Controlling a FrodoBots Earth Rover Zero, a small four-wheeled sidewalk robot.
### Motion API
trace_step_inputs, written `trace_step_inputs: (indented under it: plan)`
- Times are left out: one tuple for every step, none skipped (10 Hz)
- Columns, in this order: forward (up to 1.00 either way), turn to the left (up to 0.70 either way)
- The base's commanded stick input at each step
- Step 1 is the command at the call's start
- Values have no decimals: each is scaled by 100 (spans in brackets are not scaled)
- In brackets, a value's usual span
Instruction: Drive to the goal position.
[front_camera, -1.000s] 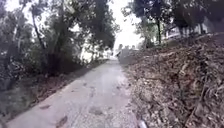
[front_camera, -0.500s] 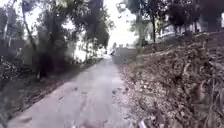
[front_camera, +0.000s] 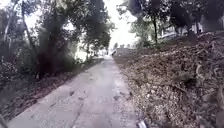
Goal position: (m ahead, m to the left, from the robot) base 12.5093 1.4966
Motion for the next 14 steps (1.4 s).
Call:
trace_step_inputs:
  plan:
    - [50, 0]
    - [50, 0]
    - [50, 0]
    - [50, 0]
    - [50, 0]
    - [50, 0]
    - [50, 0]
    - [50, 0]
    - [50, 0]
    - [50, 0]
    - [50, 0]
    - [50, 0]
    - [50, -1]
    - [50, -35]
